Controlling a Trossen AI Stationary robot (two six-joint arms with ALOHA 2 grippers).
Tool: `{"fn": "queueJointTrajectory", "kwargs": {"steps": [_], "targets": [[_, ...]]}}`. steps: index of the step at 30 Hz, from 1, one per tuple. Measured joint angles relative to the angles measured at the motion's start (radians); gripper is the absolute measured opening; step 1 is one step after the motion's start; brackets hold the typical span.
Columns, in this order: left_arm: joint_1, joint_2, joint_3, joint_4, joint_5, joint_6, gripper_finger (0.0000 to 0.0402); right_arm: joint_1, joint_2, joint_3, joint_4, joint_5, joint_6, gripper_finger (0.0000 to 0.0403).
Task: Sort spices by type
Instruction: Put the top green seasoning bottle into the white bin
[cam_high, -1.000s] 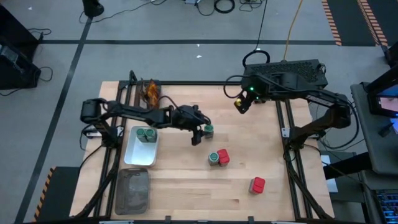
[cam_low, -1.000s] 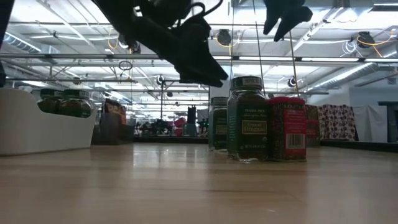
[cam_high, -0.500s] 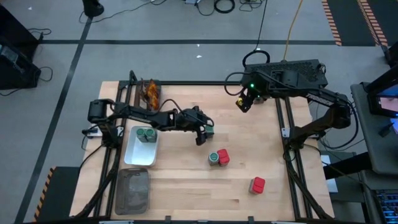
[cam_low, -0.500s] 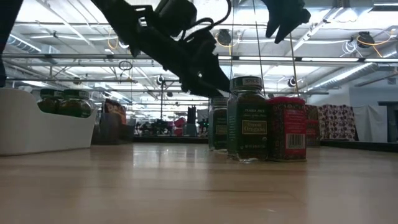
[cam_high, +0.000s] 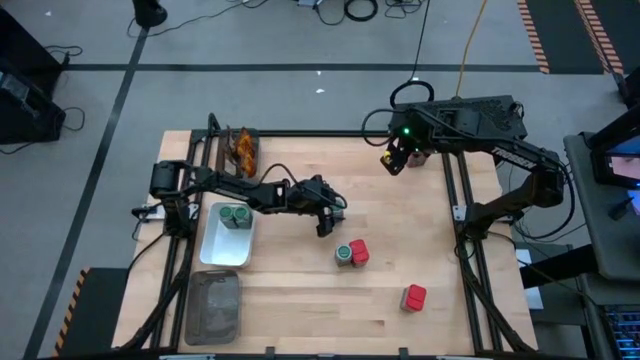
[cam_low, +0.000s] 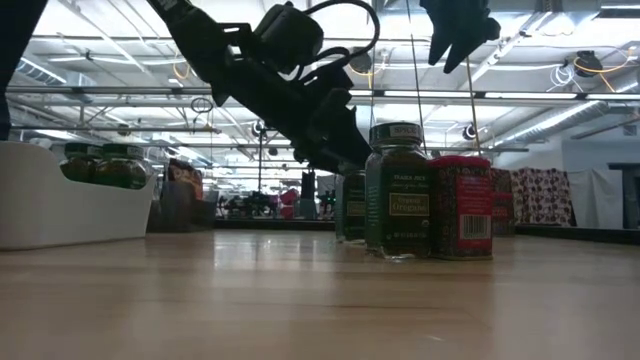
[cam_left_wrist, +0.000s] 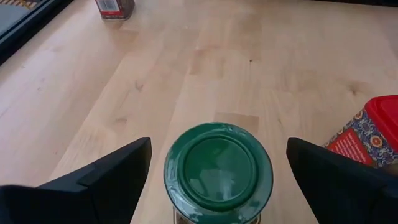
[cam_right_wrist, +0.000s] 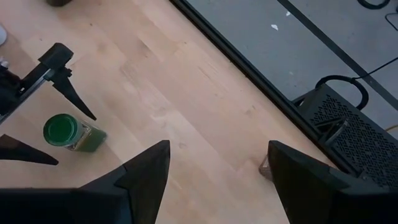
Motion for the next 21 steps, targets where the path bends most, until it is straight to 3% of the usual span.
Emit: {"fn": "queueJointTrajectory", "kwargs": {"steps": [8,21], "targets": [[-0.001,0.0,0.0,-0.004,-0.017,0.0,0.0365,-0.005,0.0,0.0,0.0,0.0,0.003,0.0254],[0.0,-0.001,0.0,-0.016,-0.021,0.001,0.0229,-0.005,0.0,0.0,0.0,0.0,0.011,0.0254]]}}
